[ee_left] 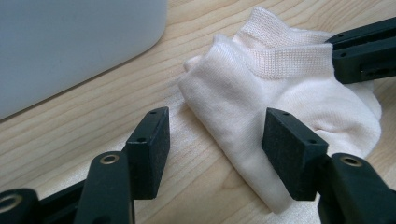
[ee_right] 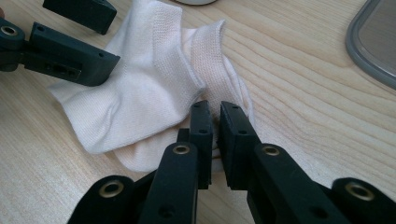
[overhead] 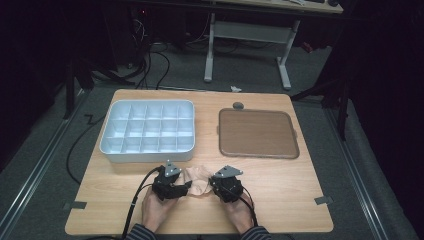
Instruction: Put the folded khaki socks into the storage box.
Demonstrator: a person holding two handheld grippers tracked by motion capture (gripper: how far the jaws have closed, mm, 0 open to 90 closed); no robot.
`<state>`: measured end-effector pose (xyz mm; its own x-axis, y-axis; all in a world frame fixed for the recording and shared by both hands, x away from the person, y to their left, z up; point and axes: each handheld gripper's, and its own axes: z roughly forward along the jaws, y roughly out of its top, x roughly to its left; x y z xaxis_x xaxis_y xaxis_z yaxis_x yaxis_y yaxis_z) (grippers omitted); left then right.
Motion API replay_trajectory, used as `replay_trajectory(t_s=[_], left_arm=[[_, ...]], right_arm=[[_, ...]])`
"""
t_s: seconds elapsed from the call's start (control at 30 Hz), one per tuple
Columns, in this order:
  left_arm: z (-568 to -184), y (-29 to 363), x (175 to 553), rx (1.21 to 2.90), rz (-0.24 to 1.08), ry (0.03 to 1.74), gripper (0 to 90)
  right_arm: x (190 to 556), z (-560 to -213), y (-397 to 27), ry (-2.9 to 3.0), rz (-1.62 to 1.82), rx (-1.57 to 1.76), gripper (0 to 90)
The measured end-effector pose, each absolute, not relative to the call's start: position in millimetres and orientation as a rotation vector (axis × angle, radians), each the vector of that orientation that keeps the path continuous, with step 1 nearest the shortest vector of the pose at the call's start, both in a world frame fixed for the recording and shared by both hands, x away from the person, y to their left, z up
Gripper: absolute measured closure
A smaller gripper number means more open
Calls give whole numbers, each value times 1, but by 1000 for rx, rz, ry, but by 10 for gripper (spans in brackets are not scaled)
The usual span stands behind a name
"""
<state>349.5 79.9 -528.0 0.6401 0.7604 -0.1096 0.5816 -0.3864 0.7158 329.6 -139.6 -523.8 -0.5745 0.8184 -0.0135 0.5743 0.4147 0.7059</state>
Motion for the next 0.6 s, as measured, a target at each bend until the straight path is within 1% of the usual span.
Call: replay_trajectory(t_s=[0.2, 0.33, 0.47, 0.6], left_arm=[[-528, 80, 350, 2105, 286, 1048, 414], [-526, 83, 353, 2092, 246, 1066, 415], [-522, 90, 357, 2045, 225, 1087, 418], [-514, 94, 364, 2011, 208, 1102, 422]], right_arm=[[330, -524, -141, 2324, 962, 1197, 820], [330, -520, -140, 2330, 975, 1204, 770], [325, -511, -140, 2309, 1021, 1181, 773], [320, -504, -140, 2303, 1044, 1145, 827]])
